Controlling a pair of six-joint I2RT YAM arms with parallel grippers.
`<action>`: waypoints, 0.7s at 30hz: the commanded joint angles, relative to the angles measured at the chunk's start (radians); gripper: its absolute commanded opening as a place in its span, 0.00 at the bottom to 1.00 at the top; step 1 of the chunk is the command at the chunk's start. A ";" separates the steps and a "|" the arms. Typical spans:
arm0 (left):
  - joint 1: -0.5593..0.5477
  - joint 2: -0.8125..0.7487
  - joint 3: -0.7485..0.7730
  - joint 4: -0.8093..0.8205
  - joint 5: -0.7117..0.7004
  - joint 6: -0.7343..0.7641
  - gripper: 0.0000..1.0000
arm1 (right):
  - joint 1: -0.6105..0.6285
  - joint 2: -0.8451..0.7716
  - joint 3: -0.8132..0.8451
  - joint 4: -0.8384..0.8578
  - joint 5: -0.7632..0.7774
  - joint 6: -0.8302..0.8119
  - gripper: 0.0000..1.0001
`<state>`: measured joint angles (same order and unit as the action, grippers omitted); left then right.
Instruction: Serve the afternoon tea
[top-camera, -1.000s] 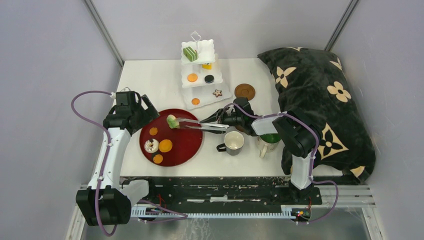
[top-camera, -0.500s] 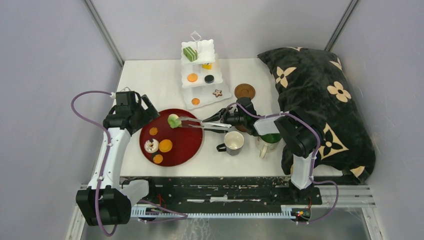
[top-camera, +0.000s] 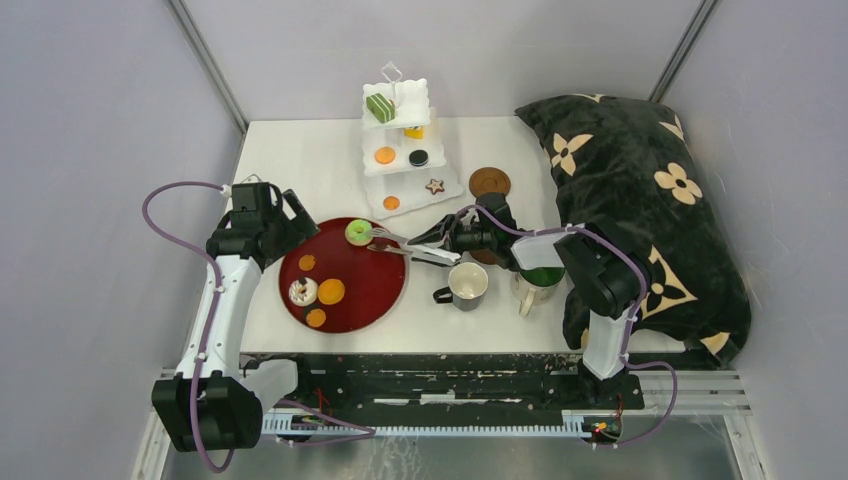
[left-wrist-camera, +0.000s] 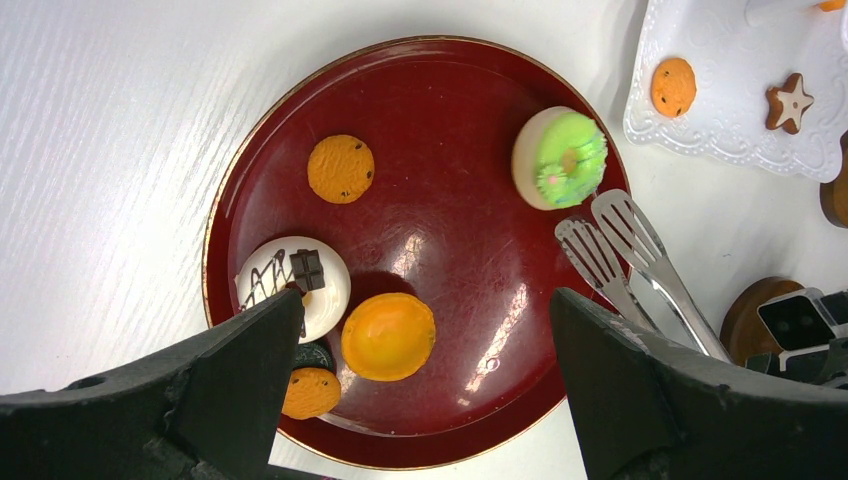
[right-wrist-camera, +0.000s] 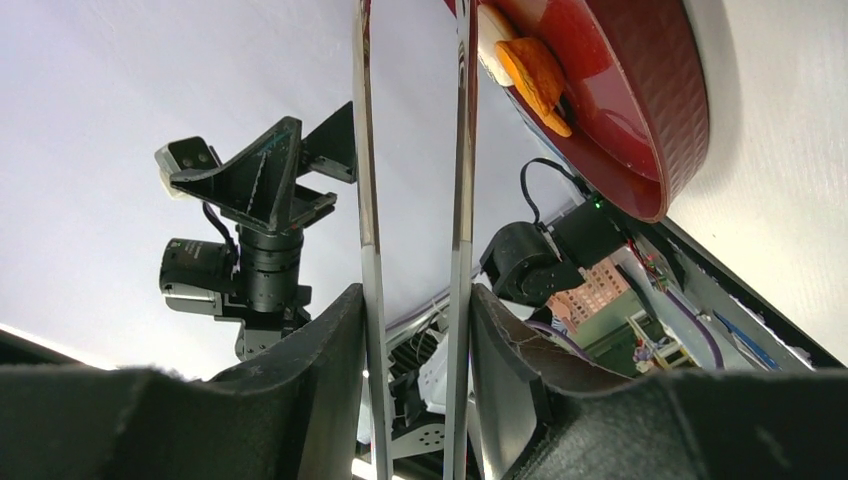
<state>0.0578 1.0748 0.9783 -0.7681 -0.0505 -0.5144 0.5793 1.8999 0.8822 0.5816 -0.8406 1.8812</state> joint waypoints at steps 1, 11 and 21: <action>0.005 -0.013 -0.004 0.036 -0.001 -0.004 1.00 | -0.004 -0.070 0.054 0.012 -0.056 -0.063 0.45; 0.005 -0.012 0.000 0.044 -0.005 -0.007 1.00 | -0.002 -0.158 0.192 -0.327 -0.096 -0.379 0.40; 0.005 -0.004 0.028 0.044 -0.032 0.000 1.00 | 0.015 -0.293 0.508 -1.173 0.192 -1.247 0.37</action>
<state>0.0578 1.0744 0.9741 -0.7609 -0.0559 -0.5144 0.5827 1.6810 1.3167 -0.3401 -0.7563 0.9783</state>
